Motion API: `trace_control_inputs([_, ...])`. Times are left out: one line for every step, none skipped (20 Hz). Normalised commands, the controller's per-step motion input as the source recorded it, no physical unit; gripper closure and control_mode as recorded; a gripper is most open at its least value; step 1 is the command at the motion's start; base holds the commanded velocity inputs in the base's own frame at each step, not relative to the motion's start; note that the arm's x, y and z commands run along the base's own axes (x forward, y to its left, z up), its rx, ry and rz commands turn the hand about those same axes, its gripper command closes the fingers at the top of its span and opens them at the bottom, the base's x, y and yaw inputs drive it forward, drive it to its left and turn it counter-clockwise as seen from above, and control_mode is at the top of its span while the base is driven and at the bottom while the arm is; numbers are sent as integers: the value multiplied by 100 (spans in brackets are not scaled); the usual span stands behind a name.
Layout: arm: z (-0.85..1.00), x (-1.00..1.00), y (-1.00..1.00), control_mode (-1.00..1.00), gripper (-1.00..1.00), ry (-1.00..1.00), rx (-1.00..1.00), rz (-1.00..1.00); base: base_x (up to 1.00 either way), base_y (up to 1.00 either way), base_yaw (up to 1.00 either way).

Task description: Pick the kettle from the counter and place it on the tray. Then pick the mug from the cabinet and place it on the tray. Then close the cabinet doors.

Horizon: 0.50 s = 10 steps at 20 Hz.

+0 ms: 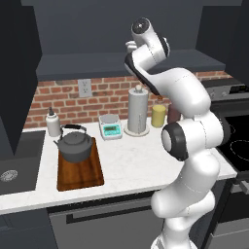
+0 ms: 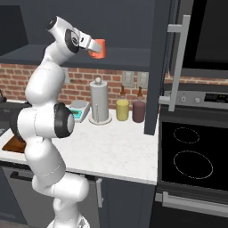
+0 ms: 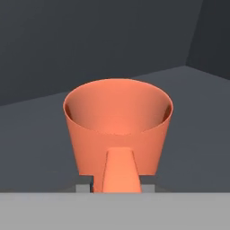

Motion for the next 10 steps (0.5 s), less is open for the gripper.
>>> trace_control_inputs([0,0,0,-100,100,0,0,0,0,0,0])
trace_control_inputs([0,0,0,-100,100,0,0,0,0,0,0])
trace_control_inputs([-4,0,0,-100,100,0,0,0,0,0,0])
trace_control_inputs([-7,0,0,-100,100,0,0,0,0,0,0])
trace_control_inputs([-8,0,-5,-100,100,-2,0,0,0,0,0])
trace_control_inputs([-10,0,-8,-100,100,-4,0,0,0,0,0])
trace_control_inputs([-7,-1,-11,-100,100,-4,0,0,0,0,0])
trace_control_inputs([-6,-12,-5,-100,100,-7,0,0,0,0,0])
trace_control_inputs([0,-28,0,-100,100,-8,0,5,0,0,0])
trace_control_inputs([0,-43,0,-100,100,-5,0,10,0,0,0])
